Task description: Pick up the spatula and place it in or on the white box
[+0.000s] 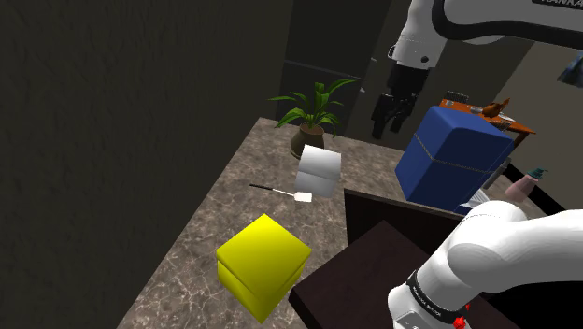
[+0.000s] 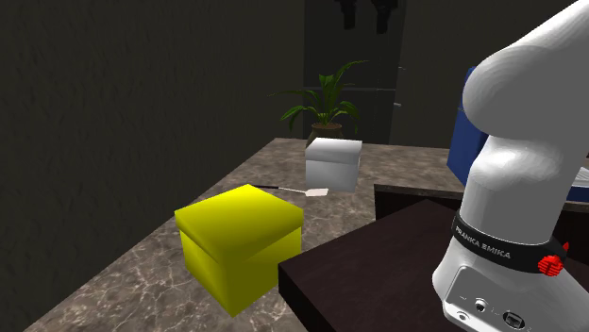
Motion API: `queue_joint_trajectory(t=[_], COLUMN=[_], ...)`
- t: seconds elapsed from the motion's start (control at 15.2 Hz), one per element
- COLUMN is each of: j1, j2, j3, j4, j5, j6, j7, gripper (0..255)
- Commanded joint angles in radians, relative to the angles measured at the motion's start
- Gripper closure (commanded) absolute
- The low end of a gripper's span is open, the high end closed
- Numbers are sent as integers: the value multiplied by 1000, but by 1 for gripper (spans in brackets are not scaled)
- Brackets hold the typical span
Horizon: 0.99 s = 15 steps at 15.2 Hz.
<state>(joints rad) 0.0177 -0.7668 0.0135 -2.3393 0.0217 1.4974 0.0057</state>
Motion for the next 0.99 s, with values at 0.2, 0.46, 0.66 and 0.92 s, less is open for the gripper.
queue_joint_trajectory(t=[0.2,0.46,0.66,0.92], j1=[6,14,21,31], j2=[41,119,195,318], j3=[-27,-62,-88,-120], j4=[-60,-119,-147,-161], j5=[-20,-42,-54,-62], j6=[110,260,373,523], j7=[-63,-144,-205,-285], gripper=[0,0,0,0])
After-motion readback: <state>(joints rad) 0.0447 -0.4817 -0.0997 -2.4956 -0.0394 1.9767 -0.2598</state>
